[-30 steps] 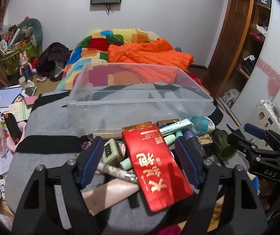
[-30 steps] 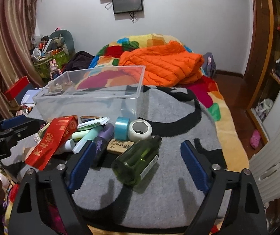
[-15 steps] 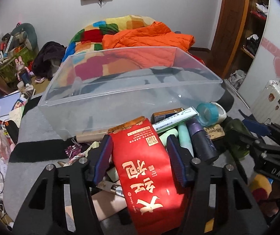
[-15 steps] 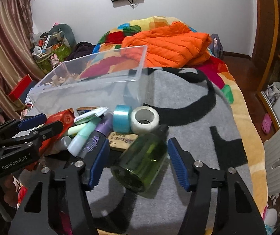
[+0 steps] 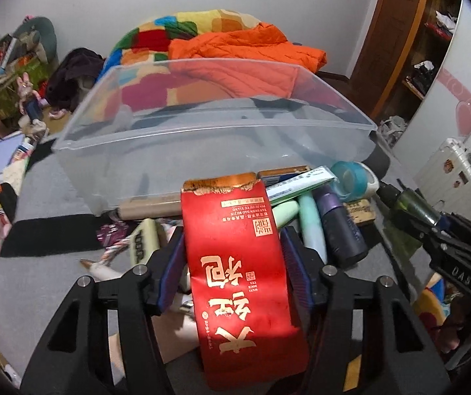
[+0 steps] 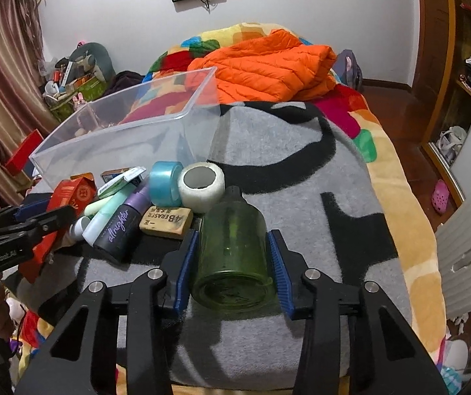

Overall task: Organize objects
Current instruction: 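Grasp the red gold-lettered packet with the left tool while the right tool grasps the green glass bottle, then carry the red packet and green bottle into the clear bin and open both tools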

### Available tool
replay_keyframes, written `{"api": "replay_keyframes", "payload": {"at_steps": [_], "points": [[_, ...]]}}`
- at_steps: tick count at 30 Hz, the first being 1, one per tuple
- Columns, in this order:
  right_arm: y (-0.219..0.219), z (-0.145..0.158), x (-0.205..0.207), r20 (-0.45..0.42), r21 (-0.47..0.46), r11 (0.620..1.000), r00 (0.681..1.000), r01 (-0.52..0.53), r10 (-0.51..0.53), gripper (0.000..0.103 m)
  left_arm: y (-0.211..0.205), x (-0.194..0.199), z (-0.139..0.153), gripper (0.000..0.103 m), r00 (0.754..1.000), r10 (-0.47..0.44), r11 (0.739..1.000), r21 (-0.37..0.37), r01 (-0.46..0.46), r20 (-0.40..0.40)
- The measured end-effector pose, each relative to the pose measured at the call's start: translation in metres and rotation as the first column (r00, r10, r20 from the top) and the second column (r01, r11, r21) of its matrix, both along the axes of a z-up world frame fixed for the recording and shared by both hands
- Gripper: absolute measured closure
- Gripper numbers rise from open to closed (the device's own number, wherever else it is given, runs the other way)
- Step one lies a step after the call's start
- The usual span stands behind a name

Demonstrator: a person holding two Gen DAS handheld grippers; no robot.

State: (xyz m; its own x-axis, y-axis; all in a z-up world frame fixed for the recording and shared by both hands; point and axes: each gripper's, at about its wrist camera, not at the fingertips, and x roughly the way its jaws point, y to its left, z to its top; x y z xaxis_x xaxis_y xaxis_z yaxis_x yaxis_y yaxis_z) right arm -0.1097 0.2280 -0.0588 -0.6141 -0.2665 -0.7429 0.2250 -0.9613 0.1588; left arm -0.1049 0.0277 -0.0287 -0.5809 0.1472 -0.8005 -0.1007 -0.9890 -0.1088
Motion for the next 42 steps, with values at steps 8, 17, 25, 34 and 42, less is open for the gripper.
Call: {"api": "replay_keyframes", "payload": {"at_steps": [8, 17, 25, 34, 42], "points": [[0.000, 0.020, 0.016, -0.086, 0.005, 1.000, 0.996, -0.011, 0.012, 0.064, 0.008, 0.018, 0.011, 0.049, 0.998, -0.003, 0.999, -0.038, 0.000, -0.067], [-0.010, 0.051, 0.012, -0.140, -0.048, 0.998, 0.989, -0.046, 0.039, 0.064, -0.008, 0.044, 0.053, 0.049, 0.984, 0.024, 1.000, 0.001, -0.024, -0.179], [-0.038, 0.076, -0.015, -0.176, -0.064, 0.992, 0.980, -0.108, 0.095, 0.064, -0.026, 0.028, 0.089, 0.049, 0.962, 0.055, 0.998, 0.039, -0.046, -0.267], [-0.081, 0.090, -0.064, -0.175, 0.012, 0.983, 0.968, -0.181, 0.180, 0.064, -0.041, -0.029, 0.093, 0.049, 0.979, 0.028, 1.000, 0.004, -0.028, -0.204], [-0.102, 0.059, -0.110, -0.052, 0.021, 0.978, 0.977, -0.207, 0.208, 0.064, -0.052, -0.083, 0.068, 0.049, 0.997, 0.038, 0.999, -0.022, -0.040, -0.070]]}}
